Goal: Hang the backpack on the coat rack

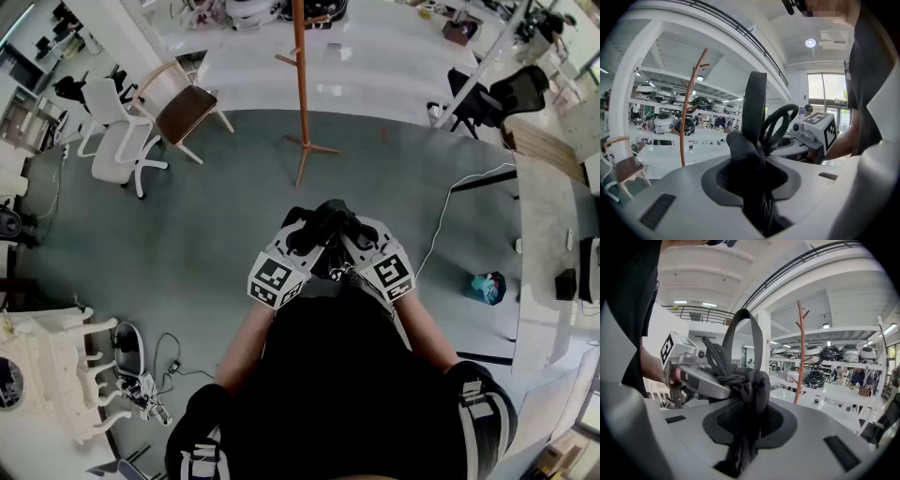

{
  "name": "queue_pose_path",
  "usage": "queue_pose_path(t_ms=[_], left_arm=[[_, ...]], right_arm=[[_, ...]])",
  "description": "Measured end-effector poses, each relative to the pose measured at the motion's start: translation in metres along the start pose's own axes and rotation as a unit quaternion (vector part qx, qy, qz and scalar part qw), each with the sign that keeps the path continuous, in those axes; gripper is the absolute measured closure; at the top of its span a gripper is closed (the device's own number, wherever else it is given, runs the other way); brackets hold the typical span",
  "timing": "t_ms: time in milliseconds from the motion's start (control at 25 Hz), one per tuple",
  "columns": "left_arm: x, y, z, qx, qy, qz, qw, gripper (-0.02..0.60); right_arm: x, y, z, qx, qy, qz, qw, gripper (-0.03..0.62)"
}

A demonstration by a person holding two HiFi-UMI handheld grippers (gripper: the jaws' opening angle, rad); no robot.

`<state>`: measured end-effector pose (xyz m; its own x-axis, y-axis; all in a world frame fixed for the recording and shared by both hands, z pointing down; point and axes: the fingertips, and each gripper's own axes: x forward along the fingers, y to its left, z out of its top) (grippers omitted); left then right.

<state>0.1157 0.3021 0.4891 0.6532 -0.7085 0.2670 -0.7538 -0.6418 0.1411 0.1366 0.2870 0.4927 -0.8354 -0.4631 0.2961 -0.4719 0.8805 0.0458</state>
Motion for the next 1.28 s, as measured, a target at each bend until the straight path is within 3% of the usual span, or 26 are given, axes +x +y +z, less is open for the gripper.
queue_pose_path(t_ms=[440,840,1280], left_arm=[[-0.078,0.037,-0.01,0.047,0.006,-0.056,0.9973,0.472],[-0.131,0.066,-0.023,0.047,0.007,-0.062,0.9969,0.472],[-0.124,0.079,-0.029,0.034,0.011,-0.063,0.9974,0.472]], right_arm=[[0.047,0.07,0.02,0.022,-0.021,-0.062,0.998,0.514],[0.085,0.117,0.029,0.028,-0.023,-0.071,0.997,0.514],[0.098,0.111,0.026,0.021,-0.011,-0.071,0.997,0.514]])
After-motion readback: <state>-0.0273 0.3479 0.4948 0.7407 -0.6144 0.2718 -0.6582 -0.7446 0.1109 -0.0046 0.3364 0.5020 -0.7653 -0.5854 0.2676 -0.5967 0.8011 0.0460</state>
